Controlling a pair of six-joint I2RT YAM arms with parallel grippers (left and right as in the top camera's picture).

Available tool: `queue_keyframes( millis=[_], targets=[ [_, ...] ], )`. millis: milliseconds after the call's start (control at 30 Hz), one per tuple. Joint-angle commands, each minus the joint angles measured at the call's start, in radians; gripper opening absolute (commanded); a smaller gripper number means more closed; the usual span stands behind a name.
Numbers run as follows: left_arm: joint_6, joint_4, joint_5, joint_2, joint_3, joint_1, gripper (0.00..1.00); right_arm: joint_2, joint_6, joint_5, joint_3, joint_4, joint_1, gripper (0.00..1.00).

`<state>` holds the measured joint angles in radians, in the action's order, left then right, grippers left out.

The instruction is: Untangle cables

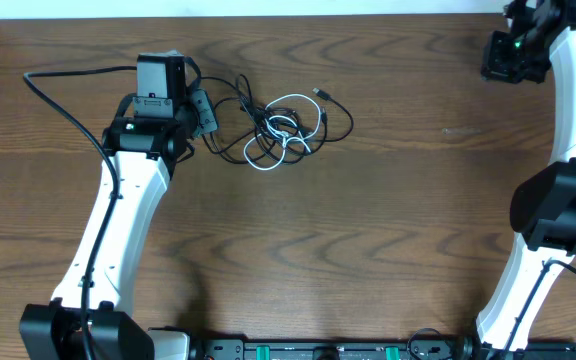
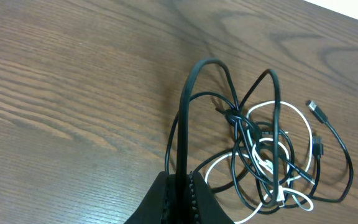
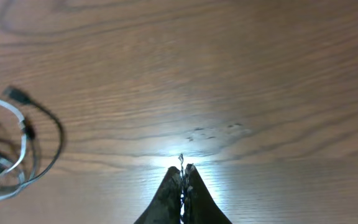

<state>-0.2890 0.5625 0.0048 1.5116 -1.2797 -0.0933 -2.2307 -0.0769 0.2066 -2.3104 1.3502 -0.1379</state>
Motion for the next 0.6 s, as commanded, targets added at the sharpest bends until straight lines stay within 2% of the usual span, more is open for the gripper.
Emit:
queue_keyframes(
  millis=[0,67,100,133,233,300,433,567],
  targets=[
    [0.053,-0.003,0.065,0.003,-0.028,0.005,0.07,0.003,0.043,0.071,-0.019,0.005,0.045,0.01],
    [0.082,-0.025,0.159,0.003,-0.028,0.005,0.07,0.003,0.112,0.191,-0.018,0.005,0.095,0.05],
    [0.1,-0.05,0.243,-0.002,-0.028,0.005,0.07,0.003,0.132,0.228,-0.018,0.004,0.111,0.12],
    [0.113,-0.079,0.327,-0.008,-0.028,0.005,0.07,0.003,0.151,0.271,-0.018,0.003,0.136,0.22],
    [0.108,-0.225,0.616,-0.036,-0.028,0.005,0.07,0.003,0.198,0.331,-0.018,-0.008,0.208,0.41],
    [0.032,-0.331,0.725,-0.055,-0.028,0.005,0.07,0.003,0.198,0.331,-0.018,-0.027,0.254,0.47],
    [-0.121,-0.444,0.783,-0.082,-0.028,0.005,0.07,0.003,0.197,0.331,-0.01,-0.08,0.341,0.51],
    [-0.208,-0.471,0.808,-0.088,-0.028,0.005,0.07,0.003,0.187,0.331,0.002,-0.114,0.402,0.51]
  ],
)
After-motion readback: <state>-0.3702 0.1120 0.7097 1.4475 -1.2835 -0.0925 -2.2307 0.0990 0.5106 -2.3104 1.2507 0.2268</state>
